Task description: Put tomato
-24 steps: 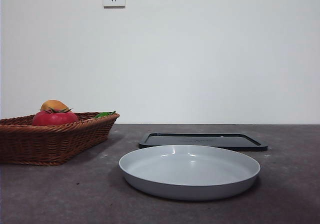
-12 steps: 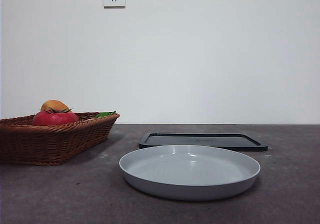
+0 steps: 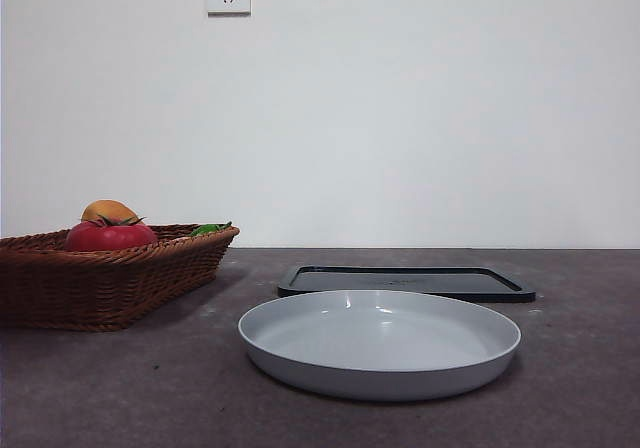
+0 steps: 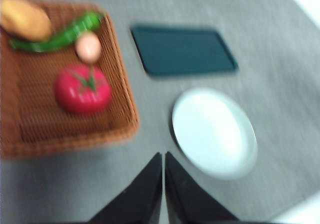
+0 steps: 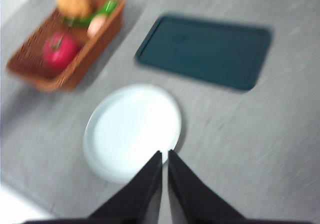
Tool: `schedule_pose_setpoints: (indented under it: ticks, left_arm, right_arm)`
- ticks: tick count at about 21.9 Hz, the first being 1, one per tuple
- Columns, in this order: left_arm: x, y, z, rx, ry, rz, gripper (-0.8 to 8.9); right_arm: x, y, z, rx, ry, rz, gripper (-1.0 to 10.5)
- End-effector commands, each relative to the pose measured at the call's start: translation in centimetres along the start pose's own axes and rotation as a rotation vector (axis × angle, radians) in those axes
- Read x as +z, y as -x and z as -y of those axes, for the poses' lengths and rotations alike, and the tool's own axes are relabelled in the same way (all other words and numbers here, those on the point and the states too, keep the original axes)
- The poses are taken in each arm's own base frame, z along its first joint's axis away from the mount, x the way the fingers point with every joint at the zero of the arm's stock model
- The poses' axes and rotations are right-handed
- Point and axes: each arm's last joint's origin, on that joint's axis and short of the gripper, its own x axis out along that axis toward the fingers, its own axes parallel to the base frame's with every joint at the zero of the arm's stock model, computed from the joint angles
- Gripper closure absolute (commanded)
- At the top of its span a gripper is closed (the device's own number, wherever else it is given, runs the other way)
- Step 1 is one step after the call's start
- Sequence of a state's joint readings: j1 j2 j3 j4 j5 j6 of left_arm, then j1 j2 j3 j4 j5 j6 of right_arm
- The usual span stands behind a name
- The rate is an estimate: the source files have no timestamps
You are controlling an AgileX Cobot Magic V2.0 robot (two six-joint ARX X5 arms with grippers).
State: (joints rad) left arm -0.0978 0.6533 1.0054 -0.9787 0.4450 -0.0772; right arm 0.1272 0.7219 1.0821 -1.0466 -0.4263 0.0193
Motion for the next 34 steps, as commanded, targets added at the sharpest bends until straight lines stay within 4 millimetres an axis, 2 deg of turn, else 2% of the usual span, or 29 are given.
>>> schedule_pose_setpoints:
  ticks: [1,8,10,11,12,14,16,21,26,30,34]
  left_arm:
    - [0.5,0.5,0.4,-0.016,-0.07,-0.038,8.04]
    - [0.2,0.5,0.5,-0.022,-0.074,-0.073,8.03]
    - [0.2,0.5,0.5,-0.022,-0.073,-0.073,7.31]
    - [0.2,0.5,0.5,-0.022,-0.073,-0.073,6.6]
    - [0.2,0.5,0.5,-0.022,-0.073,-0.073,5.56]
    - [0.2,0.5,0.5,-0.021,-0.073,-0.073,4.09]
    - [0.2,0.5,0.5,-0.021,-0.074,-0.073,3.66]
    - [1.1,-0.4,0.2,-0.007,-0.081,-0.057,3.5]
    - [3.8,-3.7,-1.1,0.016,-0.115,-0.002,3.45]
    - [5.6,-8.1,-2.6,0.093,-0.181,-0.02,3.45]
    - [6.1,-12.9,-3.8,0.142,-0.248,-0.089,3.45]
  right_arm:
    - [0.3,0.1,-0.5,0.033,0.053,-0.012,9.4]
    - [0.1,0.0,-1.1,0.08,0.106,-0.036,9.4]
    - [0.1,0.0,-1.1,0.08,0.106,-0.036,9.3]
    - [0.1,0.0,-1.1,0.08,0.106,-0.036,9.1]
    - [0.1,0.0,-1.1,0.08,0.105,-0.036,8.2]
    - [0.1,0.0,-1.1,0.08,0.097,-0.033,6.1]
    - [0.2,0.0,-1.1,0.08,0.087,-0.026,5.0]
    - [0.3,0.0,-1.1,0.08,0.089,-0.016,4.9]
    - [0.3,0.0,-1.1,0.08,0.089,-0.016,4.9]
    - [0.3,0.0,-1.1,0.081,0.088,-0.016,4.9]
    - [0.3,0.0,-1.1,0.081,0.088,-0.016,4.9]
